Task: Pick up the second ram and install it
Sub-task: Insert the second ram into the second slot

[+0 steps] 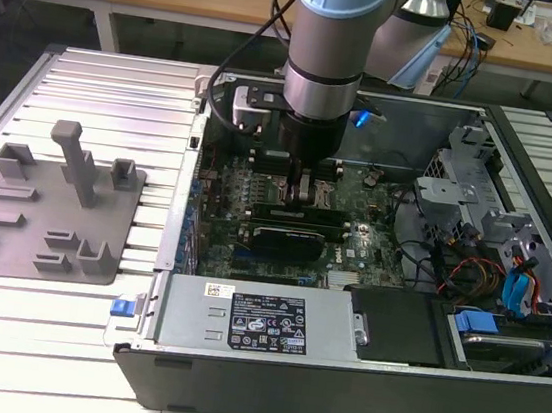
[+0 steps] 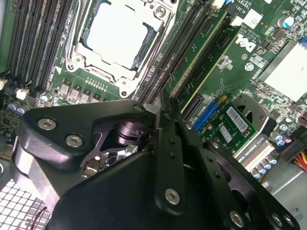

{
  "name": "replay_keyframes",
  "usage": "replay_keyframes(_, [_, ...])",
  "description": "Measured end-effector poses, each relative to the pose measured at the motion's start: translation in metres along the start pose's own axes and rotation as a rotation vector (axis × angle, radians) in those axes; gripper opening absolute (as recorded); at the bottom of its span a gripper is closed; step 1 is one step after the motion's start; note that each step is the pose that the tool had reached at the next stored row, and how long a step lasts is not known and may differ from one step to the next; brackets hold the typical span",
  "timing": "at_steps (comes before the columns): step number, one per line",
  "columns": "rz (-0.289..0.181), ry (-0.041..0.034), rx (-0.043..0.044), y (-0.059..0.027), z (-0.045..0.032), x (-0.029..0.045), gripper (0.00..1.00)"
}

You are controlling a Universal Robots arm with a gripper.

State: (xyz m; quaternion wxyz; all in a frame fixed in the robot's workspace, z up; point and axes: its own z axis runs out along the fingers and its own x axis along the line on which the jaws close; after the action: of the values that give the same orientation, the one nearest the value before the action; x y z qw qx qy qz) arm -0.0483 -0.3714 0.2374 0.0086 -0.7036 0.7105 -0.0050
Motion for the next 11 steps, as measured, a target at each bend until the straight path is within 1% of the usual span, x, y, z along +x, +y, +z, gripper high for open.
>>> replay_keyframes(7, [0.001, 0.0001, 0.0, 0.0003, 0.0, 0.0, 0.09])
replay_keyframes(9, [0.001, -0.0021, -0.0034, 0.0004, 0.0, 0.0, 0.09])
replay_keyframes(11, [0.001, -0.0023, -0.0035, 0.0003, 0.0, 0.0, 0.09])
